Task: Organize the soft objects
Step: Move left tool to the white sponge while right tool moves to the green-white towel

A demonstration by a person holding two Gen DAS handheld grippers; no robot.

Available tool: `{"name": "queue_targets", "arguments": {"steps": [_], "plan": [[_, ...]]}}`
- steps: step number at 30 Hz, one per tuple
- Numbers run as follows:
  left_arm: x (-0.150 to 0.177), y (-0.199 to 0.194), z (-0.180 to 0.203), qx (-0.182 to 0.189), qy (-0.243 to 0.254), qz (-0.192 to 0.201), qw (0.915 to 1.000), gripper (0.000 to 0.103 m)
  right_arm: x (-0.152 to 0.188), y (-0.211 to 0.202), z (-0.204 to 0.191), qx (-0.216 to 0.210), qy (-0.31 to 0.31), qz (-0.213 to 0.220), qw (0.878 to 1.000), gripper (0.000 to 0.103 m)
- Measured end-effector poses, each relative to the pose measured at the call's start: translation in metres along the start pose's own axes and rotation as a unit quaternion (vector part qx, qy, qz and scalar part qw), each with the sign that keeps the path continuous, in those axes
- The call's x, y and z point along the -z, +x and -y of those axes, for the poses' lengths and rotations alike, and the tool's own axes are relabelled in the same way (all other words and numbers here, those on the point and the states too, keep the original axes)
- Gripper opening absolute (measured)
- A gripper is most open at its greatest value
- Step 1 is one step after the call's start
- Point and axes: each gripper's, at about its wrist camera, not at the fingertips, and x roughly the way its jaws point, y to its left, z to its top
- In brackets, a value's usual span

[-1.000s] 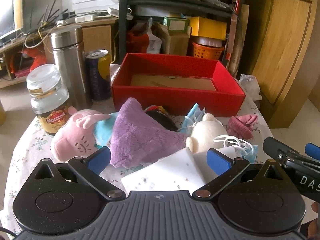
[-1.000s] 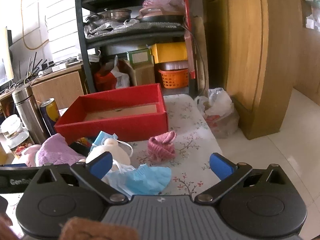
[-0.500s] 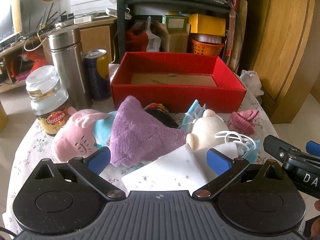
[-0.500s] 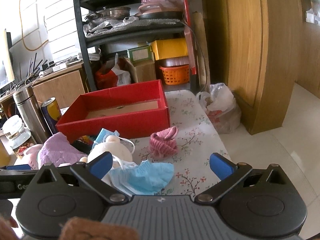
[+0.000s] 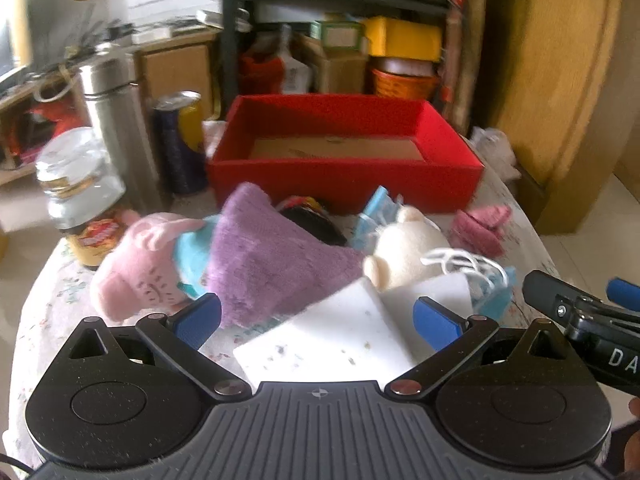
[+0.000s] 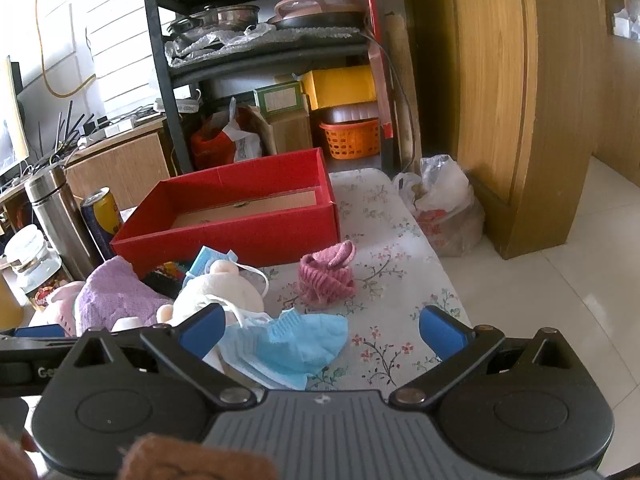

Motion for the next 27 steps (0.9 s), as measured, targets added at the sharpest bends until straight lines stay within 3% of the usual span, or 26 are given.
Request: {"name": "queue_targets", "arguments": {"steps": [4,14,18,27], "plan": [[0.003,0.004,0.0,-0.014,0.036,0.003,0.9992,0.098,0.012,-0.005,0.006,-0.023,-0.027,-0.03,0.999,0.079],[0.0,0.008,0.002,-0.014,0.049,-0.001,0.9987,0.097,0.041,-0.002,-0.019,-0.098,-0.117,-0.092,0.984,0.079],[0.001,0.01,0.005,-0.013,0.056,-0.004,0.9983,0.098,0.047,0.004,-0.031,-0.108,-0.135,-0.099,0.98,0.079],[0.0,0.009,0.001,-0.012,0.046,-0.006,0.9989,0.098,0.041,0.005,-0.027,-0.095,-0.118,-0.096,0.984,0.079]]}}
